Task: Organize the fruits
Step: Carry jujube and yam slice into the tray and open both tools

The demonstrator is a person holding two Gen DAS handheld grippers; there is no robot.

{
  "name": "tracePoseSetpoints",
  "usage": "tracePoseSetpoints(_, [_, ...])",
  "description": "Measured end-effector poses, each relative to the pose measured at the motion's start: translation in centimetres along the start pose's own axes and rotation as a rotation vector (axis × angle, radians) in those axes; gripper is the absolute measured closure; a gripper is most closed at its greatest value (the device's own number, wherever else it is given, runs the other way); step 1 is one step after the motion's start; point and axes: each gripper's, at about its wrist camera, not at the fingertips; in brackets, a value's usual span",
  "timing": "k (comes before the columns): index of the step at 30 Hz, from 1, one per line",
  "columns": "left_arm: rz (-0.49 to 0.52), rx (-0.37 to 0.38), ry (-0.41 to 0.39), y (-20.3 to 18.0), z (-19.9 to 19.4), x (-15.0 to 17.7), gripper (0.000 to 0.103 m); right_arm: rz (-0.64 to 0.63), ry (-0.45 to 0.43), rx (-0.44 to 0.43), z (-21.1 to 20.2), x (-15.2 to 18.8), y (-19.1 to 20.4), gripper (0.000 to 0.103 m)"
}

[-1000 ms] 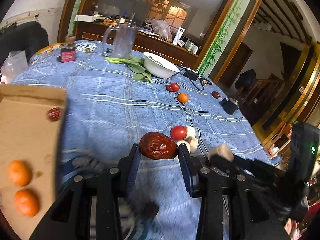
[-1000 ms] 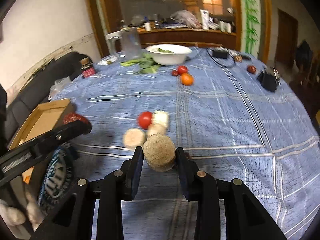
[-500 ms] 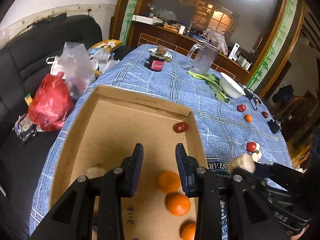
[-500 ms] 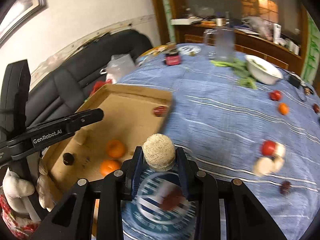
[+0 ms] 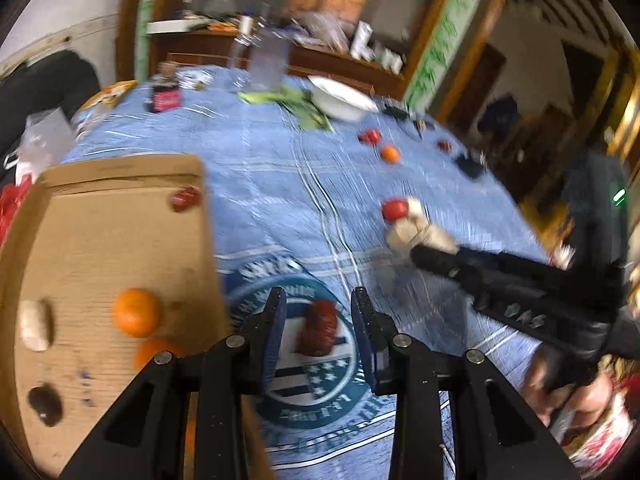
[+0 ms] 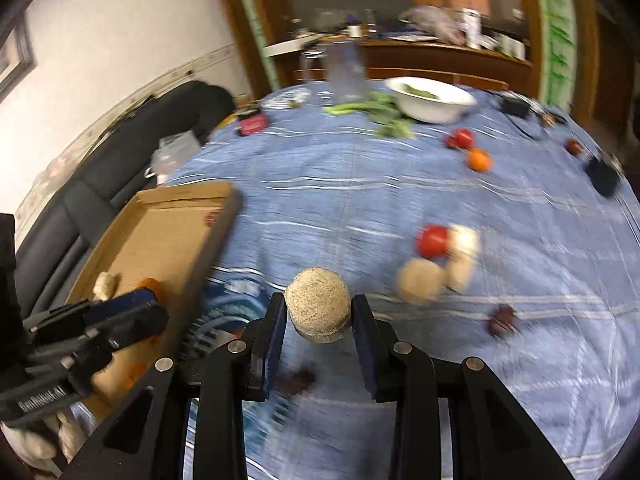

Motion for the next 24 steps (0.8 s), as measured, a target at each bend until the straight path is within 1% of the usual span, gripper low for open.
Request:
tracePoseSetpoints(4, [0.021, -0.075, 0.089, -1.4, 3.1, -0.5, 0.071, 0.034, -0.02, -0.018, -1.3, 1.3, -2.3, 0.067])
tracePoseSetpoints(7, [0.02, -0.123, 0.147, -1.7, 5.0, -0.8, 0.071, 0.039, -0.03, -0.024, -1.7, 1.9, -3.0, 0.067])
tracePoseSetpoints(8, [0.019, -0.138, 0.16, -1.7, 5.5, -0.8, 0.071, 0.04, -0.032, -0.027, -1.8, 2.0, -3.1, 0.067])
tracePoseSetpoints(10, [0.033, -0.173, 0.161, -1.8, 5.8, -0.7, 0.071, 0.042, -0.033, -0.033, -1.9, 2.2, -3.3, 0.067])
tracePoseSetpoints(11, [0.037, -0.178, 0.161, -1.9, 5.9, -0.7, 0.076, 0.042, -0.032, -0.037, -1.8, 2.2, -3.4, 0.067])
tracePoseSetpoints(14, [0.039, -0.172, 0.148, -1.8, 5.8, -0.5, 0.076, 0.036, -0.029, -0.043, -1.8, 2.5, -3.3, 0.067])
tracePoseSetpoints(17, [0.02, -0.125, 0.117, -1.6, 4.7, -0.2, 0.076, 0.021, -0.027, -0.041, -1.7, 2.5, -2.7, 0.067])
tracePoseSetpoints(18, [0.009, -0.093, 0.1, -1.3, 3.8, -0.1, 0.076, 0.012, -0.027, -0.038, -1.7, 2.5, -2.3, 0.067])
tracePoseSetpoints(21, [-0.015, -0.035, 0.057, -0.4, 1.3, -0.1, 0.076, -0.023, -0.023, -0.033, -1.8, 1.9, -0.9, 0.067])
tracePoseSetpoints(24, [-0.048, -0.046, 0.013, 2.0, -1.5, -0.3, 0.076, -0.077, -0.026, -0.037, -1.9, 1.1, 1.4, 0.067])
Point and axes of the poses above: each gripper's, at about its wrist camera, not at the fingertips, and z roughly the way its jaws point, y to its left, x to its underside, and after that the axes turned 15 degrees about y, right-handed
